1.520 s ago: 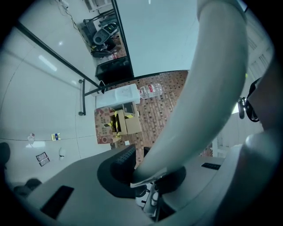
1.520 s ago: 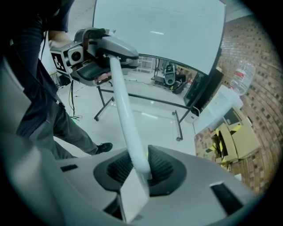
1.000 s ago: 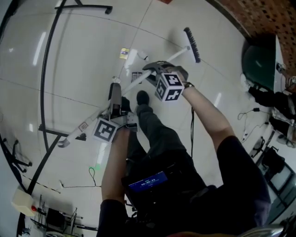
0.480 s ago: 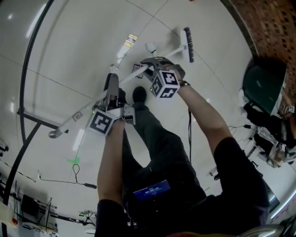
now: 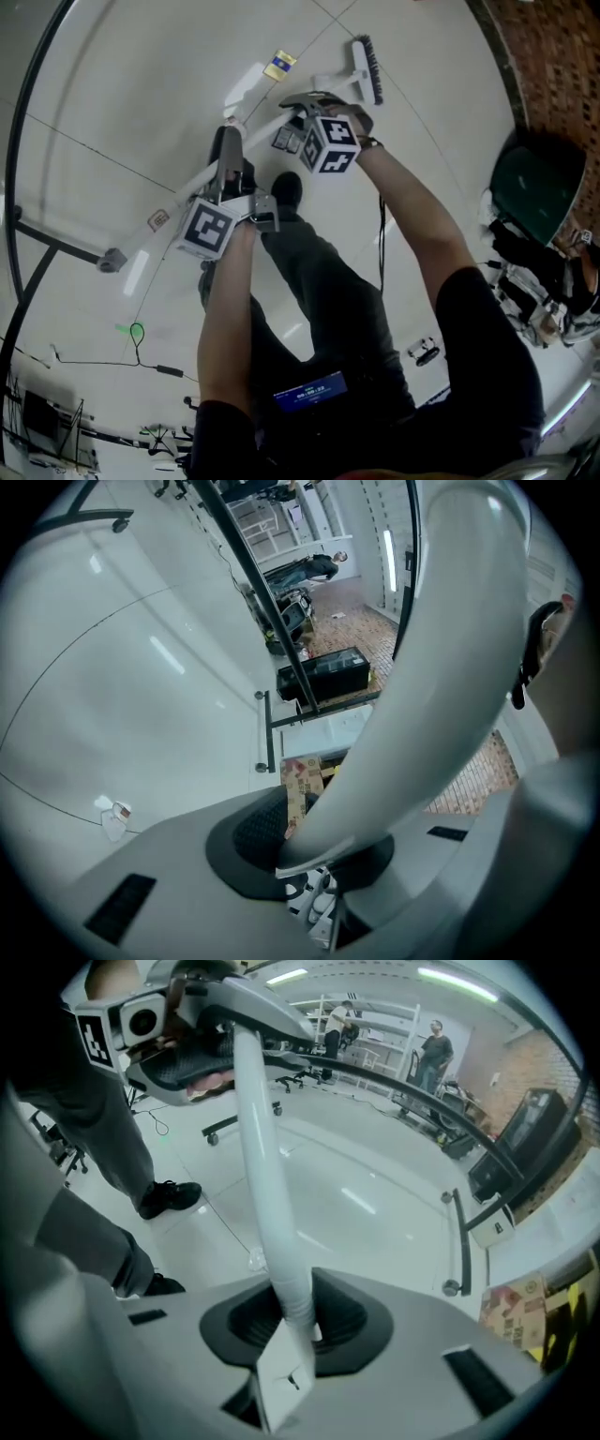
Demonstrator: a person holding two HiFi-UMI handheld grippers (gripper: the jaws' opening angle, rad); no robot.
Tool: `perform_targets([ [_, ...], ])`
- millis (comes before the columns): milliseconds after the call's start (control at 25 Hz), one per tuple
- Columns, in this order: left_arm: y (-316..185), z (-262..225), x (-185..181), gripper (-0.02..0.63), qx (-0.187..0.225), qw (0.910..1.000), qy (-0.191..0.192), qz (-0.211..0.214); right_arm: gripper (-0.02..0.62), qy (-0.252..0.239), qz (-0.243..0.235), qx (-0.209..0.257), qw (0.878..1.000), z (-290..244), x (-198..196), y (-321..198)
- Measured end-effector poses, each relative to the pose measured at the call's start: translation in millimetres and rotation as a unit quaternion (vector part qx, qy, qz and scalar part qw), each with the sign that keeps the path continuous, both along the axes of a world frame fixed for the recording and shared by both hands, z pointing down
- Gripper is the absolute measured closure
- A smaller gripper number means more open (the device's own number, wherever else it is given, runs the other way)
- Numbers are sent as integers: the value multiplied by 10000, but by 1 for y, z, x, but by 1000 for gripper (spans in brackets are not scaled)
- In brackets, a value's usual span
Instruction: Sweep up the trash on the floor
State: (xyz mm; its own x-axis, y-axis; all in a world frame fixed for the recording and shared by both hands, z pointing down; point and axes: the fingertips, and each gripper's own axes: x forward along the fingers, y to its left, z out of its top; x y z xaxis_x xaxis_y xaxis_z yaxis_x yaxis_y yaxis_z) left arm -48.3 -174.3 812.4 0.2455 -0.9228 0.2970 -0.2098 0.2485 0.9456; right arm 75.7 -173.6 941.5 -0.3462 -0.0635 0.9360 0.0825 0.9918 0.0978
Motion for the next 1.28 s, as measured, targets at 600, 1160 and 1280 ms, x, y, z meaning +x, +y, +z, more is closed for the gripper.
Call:
perform_targets([
  [600, 68, 25, -45, 551, -406, 9983, -196, -375, 492, -181, -156, -507, 9984, 22, -46, 63],
  [1160, 134, -6, -99, 552, -492, 9969, -444, -420, 492, -413, -428, -713, 9957, -2, -107, 132],
  [1280, 157, -14, -121, 551, -546, 9964, -450, -466, 492, -435, -486, -730, 9952, -11, -130, 154],
])
